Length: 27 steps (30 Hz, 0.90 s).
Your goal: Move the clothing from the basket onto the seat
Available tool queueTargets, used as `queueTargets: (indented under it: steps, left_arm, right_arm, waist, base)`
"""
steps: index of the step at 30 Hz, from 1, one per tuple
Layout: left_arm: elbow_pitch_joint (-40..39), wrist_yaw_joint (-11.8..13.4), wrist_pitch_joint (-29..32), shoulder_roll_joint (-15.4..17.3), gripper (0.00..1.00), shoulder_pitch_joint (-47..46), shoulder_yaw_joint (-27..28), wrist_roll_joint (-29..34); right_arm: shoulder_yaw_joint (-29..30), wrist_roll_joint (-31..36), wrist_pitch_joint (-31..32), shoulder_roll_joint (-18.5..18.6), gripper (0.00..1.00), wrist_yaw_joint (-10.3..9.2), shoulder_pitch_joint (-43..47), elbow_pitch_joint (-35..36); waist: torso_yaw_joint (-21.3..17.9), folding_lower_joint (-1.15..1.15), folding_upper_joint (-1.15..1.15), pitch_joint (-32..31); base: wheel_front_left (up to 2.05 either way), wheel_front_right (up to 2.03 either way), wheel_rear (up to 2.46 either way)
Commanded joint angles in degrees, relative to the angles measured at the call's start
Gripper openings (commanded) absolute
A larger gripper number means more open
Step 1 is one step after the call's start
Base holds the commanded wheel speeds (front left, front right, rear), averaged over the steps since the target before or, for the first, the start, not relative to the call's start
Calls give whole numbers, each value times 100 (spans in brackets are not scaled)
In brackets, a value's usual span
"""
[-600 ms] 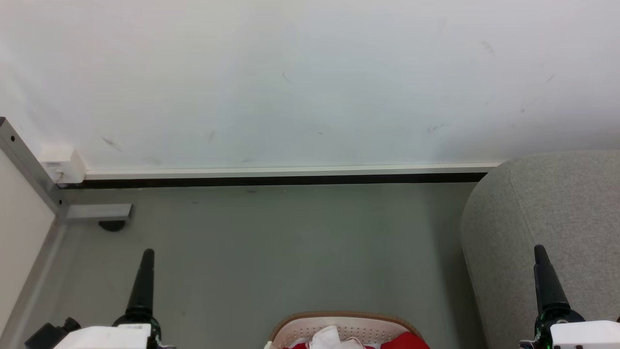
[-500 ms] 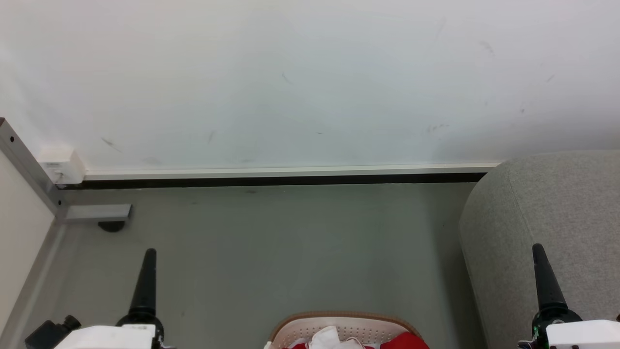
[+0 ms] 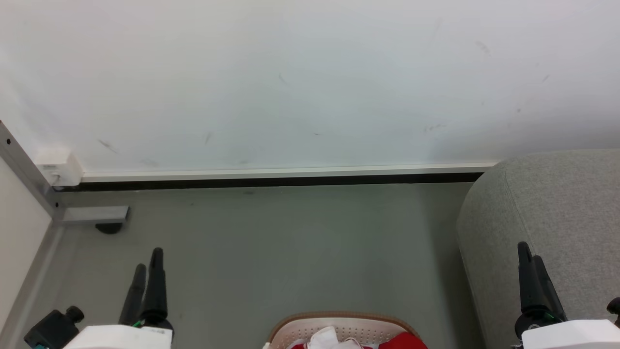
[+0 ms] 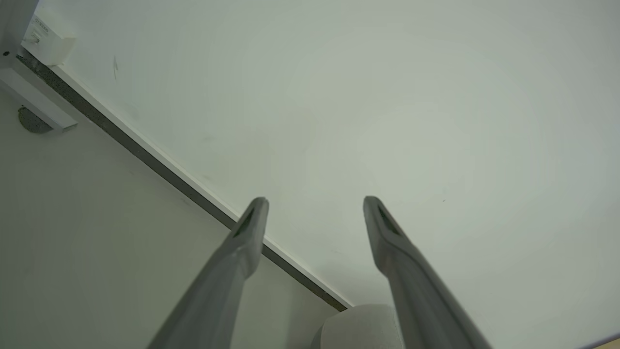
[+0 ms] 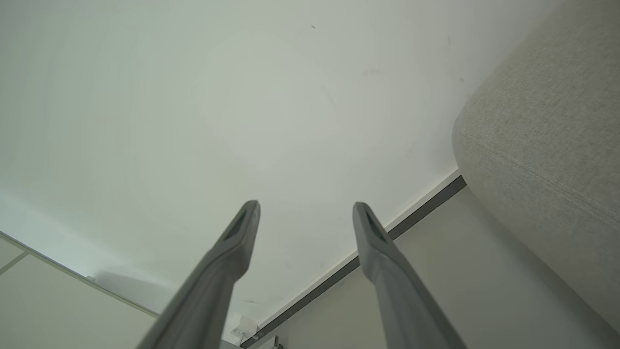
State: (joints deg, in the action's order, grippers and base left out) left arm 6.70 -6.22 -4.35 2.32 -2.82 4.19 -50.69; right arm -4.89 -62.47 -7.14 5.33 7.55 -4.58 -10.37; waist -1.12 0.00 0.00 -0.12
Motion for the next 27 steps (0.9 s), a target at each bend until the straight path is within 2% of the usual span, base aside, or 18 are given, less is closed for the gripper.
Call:
queueTargets:
  steps: [1,15,22,27]
  left_arm:
    - [-107,35,-52,48,100,-9,19,274]
    - [23,88,-298,140,100,59,-231,1777]
    - [101,210,-404,199,100,73,-363,2326]
    - [116,237,-467,227,100,93,-408,2545]
  right_arm:
    - [-3,275,-57,9,100,-4,-95,58]
    - [36,2279,-231,-57,100,-6,-69,-152]
    - [60,2970,-317,-82,100,-6,-95,-281]
    - [74,3216,-359,-92,100,-7,-104,-295]
  waist:
    - [-4,0,0,-3]
    - [-39,0,0,-28]
    - [-51,0,0,-41]
    - [-62,0,0,-49]
  base:
    - [0,0,0]
    - [0,0,0]
    - [0,0,0]
    - [0,0,0]
